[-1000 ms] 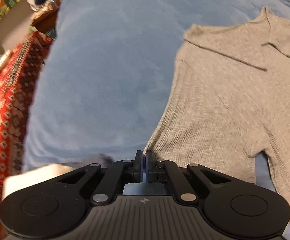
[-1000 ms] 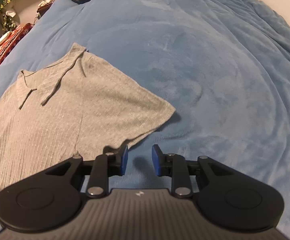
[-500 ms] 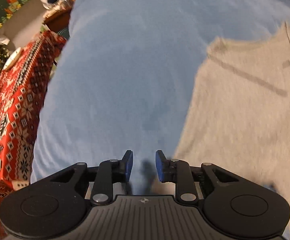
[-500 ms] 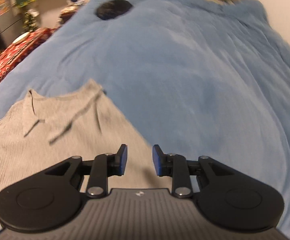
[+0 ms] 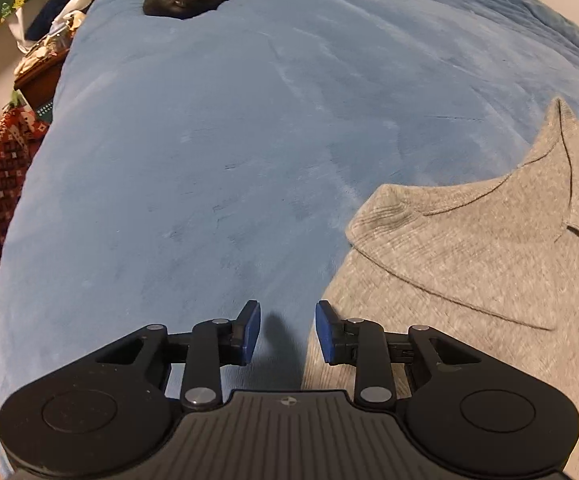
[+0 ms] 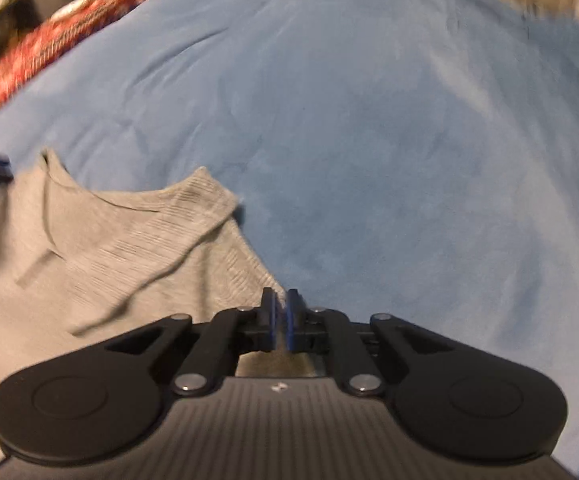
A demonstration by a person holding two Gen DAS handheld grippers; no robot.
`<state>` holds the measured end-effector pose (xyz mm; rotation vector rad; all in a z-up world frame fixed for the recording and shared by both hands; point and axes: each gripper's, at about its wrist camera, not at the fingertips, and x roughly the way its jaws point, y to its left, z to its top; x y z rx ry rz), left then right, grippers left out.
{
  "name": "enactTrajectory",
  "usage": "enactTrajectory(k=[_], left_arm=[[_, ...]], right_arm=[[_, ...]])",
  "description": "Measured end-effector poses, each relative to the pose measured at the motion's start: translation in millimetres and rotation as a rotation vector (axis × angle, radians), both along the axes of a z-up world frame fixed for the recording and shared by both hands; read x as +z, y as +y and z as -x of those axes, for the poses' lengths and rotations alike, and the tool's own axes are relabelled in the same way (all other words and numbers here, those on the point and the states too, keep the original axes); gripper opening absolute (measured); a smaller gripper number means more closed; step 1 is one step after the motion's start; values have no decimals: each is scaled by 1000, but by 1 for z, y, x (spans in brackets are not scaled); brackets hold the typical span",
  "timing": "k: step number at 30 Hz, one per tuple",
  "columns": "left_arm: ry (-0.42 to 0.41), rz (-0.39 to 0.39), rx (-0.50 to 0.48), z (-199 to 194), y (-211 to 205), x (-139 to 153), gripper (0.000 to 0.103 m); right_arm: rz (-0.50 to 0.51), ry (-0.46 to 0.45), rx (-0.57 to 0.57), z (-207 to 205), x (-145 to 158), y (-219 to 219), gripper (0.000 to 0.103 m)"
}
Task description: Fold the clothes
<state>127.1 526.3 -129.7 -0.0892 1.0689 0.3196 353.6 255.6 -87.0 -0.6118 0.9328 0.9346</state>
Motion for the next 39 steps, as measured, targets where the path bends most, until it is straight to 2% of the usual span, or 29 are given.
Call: enactTrajectory(k=[1, 8, 9, 10, 12, 13, 17, 22, 25, 27, 28, 29, 30, 31, 32, 37, 39], left_arm=[[0, -1, -1, 0, 2, -1, 30], [-12, 82, -18, -2, 8, -7, 28], [-13, 109, -29, -2, 9, -8, 22], [-14, 140, -40, -3, 10, -9, 11], [-12, 163, -63, -4, 10, -10, 4], [-10, 153, -78, -4, 8, -10, 1], [-9, 48, -108, 0, 0, -4, 1], [-40, -95, -101, 5, -4, 4, 1], [26, -119, -160, 2, -15, -9, 7], [54, -134, -163, 2, -16, -16, 8], [52, -129, -151, 3, -13, -16, 12], [45, -120, -130, 3, -10, -13, 15], [33, -115, -105, 5, -5, -9, 22], [17, -114, -81, 9, -1, -2, 26], [0, -113, -60, 14, 3, 5, 27], [-77, -71, 34, 45, 5, 46, 27], [-103, -29, 67, 61, -8, 60, 33]], right_arm=[[-2, -34, -3, -1, 1, 0, 4], [40, -86, -1, -4, -14, 7, 5], [40, -85, -4, -5, -15, 8, 5], [37, -82, -9, -5, -15, 8, 5], [31, -76, -19, -7, -15, 8, 5], [28, -73, -23, -7, -15, 8, 5], [24, -70, -28, -12, -14, 8, 5], [16, -70, -36, -11, -16, 7, 5], [10, -61, -49, -14, -17, 8, 5], [4, -53, -56, -15, -17, 7, 6], [-2, -49, -59, -16, -15, 7, 7], [-11, -44, -64, -18, -13, 6, 9], [-28, -44, -74, -19, -7, 3, 16], [-47, -46, -84, -20, -1, 0, 27], [-67, -57, -96, -20, 8, -5, 30], [-135, -86, -163, -4, 52, -36, 32], [-149, -73, -184, 13, 68, -51, 36]])
